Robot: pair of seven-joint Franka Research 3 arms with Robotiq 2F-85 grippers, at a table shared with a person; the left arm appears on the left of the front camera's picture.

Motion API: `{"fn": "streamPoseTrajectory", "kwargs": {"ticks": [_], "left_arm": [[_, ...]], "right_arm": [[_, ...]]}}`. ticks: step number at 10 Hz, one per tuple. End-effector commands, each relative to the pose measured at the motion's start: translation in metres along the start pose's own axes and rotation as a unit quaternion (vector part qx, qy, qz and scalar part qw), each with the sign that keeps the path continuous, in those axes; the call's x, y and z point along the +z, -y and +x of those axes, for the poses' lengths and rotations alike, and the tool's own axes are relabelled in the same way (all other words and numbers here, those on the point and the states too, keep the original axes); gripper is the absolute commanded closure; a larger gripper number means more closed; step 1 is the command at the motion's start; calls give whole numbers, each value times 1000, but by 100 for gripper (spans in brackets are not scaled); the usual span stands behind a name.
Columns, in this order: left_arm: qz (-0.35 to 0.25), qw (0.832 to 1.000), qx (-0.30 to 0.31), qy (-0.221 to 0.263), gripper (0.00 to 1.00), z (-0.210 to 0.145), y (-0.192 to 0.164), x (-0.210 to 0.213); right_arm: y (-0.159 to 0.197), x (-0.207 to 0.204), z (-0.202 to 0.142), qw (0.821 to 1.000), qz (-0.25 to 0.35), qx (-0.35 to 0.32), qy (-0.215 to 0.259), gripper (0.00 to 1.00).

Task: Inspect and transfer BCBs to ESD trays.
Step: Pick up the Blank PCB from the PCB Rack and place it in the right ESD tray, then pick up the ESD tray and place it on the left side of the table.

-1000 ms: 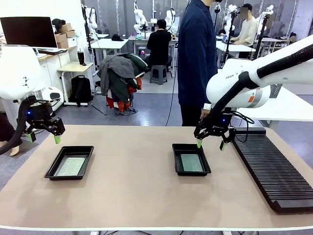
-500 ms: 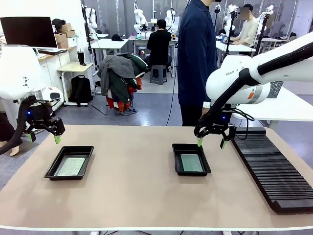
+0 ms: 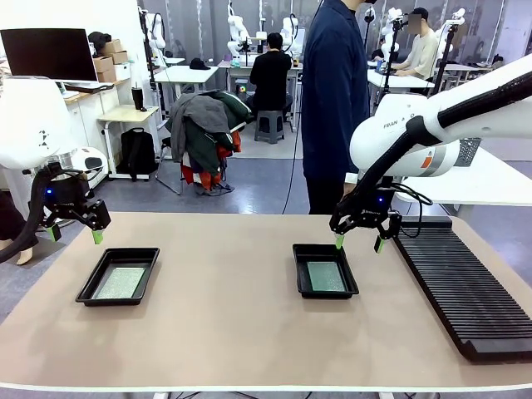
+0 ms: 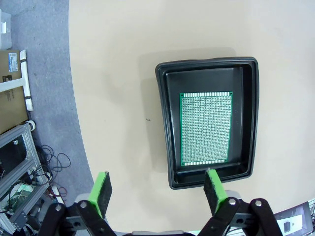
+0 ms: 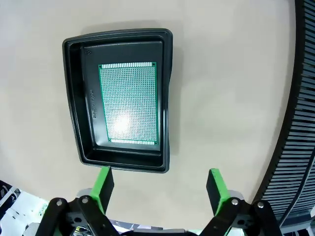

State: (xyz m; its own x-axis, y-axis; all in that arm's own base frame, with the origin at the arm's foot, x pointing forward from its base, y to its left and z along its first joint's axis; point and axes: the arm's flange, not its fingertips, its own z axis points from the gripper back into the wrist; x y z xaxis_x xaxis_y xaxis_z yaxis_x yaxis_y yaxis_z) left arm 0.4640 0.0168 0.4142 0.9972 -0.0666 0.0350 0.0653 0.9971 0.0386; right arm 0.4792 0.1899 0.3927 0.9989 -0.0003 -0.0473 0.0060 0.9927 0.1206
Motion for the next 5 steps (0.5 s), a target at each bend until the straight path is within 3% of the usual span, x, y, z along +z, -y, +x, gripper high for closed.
{"fn": "streamPoseTrajectory", "kwargs": {"ticks": [1,5], "left_arm": [[0,1000,1,3,0,0,-1,-1],[0,1000,1,3,0,0,-1,-1]], "right_arm": [[0,-1,-1,1000,0,-1,-1,0],[0,-1,-1,1000,0,-1,-1,0]]}}
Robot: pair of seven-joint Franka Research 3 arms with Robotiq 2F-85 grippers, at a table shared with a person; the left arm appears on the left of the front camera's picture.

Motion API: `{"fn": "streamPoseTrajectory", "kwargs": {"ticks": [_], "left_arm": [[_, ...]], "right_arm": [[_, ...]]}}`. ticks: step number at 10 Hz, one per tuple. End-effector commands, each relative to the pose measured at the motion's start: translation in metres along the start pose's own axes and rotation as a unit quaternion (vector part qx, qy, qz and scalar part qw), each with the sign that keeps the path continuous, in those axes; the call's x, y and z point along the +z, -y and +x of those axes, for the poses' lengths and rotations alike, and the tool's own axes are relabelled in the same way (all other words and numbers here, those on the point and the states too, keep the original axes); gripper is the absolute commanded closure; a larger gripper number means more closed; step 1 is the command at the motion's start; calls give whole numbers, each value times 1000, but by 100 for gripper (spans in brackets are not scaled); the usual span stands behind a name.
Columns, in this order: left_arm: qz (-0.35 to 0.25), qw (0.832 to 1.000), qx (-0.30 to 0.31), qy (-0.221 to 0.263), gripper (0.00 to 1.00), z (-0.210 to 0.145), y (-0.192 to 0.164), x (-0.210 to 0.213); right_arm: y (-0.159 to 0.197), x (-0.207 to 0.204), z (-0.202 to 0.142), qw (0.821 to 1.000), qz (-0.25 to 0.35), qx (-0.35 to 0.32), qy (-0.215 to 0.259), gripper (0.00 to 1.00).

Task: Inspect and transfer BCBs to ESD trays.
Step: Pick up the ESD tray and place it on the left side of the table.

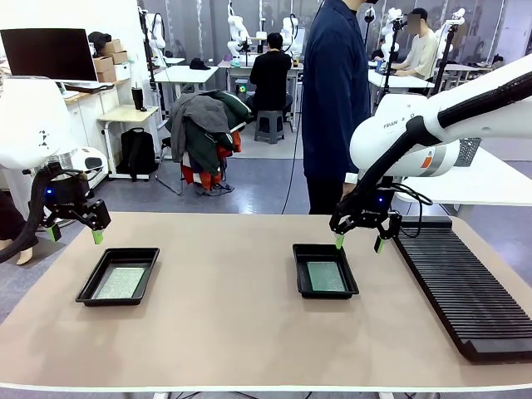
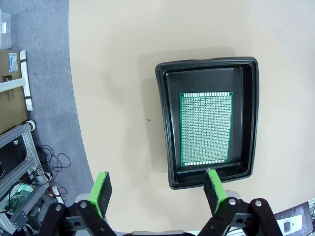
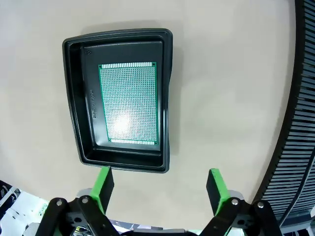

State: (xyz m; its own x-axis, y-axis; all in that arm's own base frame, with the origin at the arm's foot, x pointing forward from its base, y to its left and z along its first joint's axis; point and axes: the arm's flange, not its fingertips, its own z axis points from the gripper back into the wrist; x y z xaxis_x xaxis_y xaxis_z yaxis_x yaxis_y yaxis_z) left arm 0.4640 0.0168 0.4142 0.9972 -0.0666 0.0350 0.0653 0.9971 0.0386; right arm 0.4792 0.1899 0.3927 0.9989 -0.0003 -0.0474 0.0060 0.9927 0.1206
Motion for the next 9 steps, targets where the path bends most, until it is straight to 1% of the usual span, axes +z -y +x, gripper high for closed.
{"fn": "streamPoseTrajectory", "kwargs": {"ticks": [1,9], "left_arm": [[0,1000,1,3,0,0,-1,-1],[0,1000,1,3,0,0,-1,-1]], "right_arm": [[0,-1,-1,1000,0,-1,-1,0],[0,-1,-1,1000,0,-1,-1,0]]}}
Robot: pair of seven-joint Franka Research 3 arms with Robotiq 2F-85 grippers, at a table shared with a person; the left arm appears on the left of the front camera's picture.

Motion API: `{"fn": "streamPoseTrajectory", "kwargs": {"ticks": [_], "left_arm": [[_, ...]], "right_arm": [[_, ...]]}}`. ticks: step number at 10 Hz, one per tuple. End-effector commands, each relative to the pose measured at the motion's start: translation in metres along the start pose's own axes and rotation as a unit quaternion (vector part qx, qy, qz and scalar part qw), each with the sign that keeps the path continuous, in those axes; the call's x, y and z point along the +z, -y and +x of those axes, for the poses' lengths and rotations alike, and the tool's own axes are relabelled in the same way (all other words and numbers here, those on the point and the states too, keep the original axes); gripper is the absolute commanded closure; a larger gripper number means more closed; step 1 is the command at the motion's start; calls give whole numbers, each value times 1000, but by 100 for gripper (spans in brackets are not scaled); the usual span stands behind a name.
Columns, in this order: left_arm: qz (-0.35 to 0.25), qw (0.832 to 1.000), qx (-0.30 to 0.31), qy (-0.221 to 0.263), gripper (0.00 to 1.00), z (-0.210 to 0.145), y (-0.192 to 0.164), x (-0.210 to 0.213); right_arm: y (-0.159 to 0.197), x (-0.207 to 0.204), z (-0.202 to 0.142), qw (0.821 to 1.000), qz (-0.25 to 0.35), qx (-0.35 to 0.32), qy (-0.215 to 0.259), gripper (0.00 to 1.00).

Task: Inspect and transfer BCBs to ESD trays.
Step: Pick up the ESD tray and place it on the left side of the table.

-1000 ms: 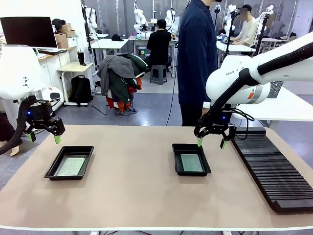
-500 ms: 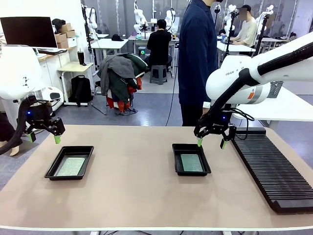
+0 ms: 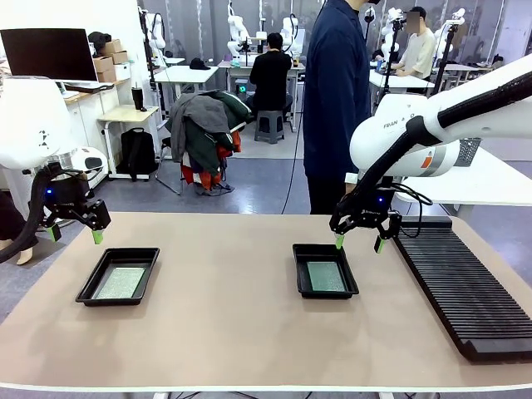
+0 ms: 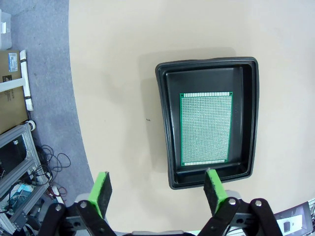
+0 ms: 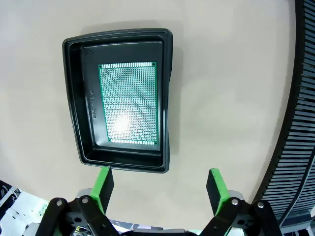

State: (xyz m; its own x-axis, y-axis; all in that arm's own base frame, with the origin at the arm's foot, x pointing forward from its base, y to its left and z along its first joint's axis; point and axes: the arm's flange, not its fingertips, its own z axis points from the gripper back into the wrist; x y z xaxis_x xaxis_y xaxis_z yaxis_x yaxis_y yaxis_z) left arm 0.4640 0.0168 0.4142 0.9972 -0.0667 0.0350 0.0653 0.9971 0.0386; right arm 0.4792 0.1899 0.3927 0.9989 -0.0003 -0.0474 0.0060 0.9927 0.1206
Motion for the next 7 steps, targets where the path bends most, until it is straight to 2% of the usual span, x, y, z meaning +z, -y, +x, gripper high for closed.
{"fn": "streamPoseTrajectory", "kwargs": {"ticks": [1,4,7], "left_arm": [[0,1000,0,0,0,0,0,0],[-1,999,41,22,0,1,58,42],[-33,999,33,16,0,11,104,60]], "right_arm": [[0,0,0,1000,0,0,0,0],[41,12,-17,994,108,-5,14,0],[78,18,-28,985,171,-6,18,0]]}}
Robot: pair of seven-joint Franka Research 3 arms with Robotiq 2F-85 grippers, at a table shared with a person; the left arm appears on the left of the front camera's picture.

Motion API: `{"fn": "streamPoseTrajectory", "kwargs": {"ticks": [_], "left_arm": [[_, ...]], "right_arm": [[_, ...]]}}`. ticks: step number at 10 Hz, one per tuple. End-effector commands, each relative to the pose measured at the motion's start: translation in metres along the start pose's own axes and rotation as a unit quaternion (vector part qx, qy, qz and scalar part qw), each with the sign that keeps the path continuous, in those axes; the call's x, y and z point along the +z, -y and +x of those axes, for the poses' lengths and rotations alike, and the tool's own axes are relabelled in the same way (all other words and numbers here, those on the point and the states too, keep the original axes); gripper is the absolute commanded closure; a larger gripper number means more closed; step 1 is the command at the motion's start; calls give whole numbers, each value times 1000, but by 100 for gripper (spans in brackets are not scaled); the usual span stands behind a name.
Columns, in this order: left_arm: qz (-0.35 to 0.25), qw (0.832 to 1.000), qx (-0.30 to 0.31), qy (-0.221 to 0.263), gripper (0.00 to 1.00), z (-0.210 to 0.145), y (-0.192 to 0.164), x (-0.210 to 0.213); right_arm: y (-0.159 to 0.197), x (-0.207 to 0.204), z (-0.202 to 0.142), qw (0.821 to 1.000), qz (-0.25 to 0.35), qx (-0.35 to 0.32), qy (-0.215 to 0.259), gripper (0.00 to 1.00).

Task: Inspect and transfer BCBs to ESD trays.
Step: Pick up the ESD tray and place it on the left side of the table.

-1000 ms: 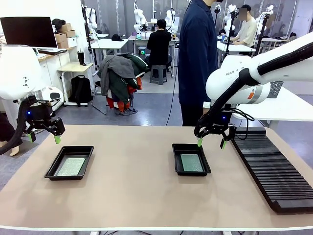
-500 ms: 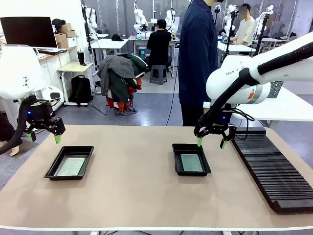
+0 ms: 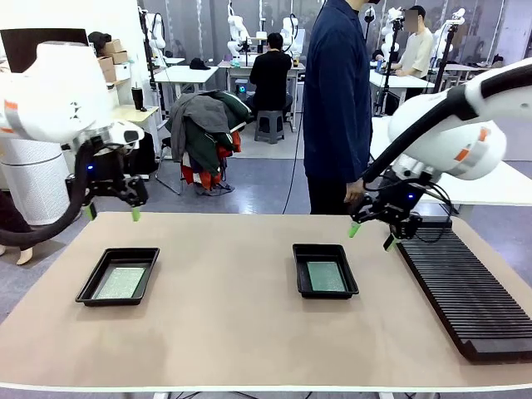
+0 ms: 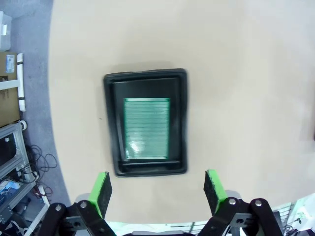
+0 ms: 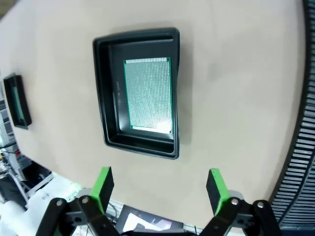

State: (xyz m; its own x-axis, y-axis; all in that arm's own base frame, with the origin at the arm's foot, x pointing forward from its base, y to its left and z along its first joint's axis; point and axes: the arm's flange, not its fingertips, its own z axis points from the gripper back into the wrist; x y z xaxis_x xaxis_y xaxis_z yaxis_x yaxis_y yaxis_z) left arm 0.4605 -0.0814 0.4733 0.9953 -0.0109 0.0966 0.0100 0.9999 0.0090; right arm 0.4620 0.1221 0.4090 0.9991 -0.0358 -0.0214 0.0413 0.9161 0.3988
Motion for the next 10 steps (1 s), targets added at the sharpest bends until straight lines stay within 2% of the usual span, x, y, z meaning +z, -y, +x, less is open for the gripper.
{"fn": "streamPoseTrajectory", "kwargs": {"ticks": [1,3,8,9,10], "left_arm": [[-34,999,1,-11,0,7,28,-4],[-57,998,-5,-2,0,6,76,-2],[-48,999,5,-7,0,11,195,-12],[-42,999,8,-8,0,15,215,-14],[-40,999,10,-7,0,19,233,-16]], "right_arm": [[28,5,-12,999,42,3,5,0],[53,16,-14,998,59,1,9,0],[113,25,-14,992,119,30,9,0],[91,28,-11,997,73,9,9,0],[91,28,-11,997,73,9,9,0]]}}
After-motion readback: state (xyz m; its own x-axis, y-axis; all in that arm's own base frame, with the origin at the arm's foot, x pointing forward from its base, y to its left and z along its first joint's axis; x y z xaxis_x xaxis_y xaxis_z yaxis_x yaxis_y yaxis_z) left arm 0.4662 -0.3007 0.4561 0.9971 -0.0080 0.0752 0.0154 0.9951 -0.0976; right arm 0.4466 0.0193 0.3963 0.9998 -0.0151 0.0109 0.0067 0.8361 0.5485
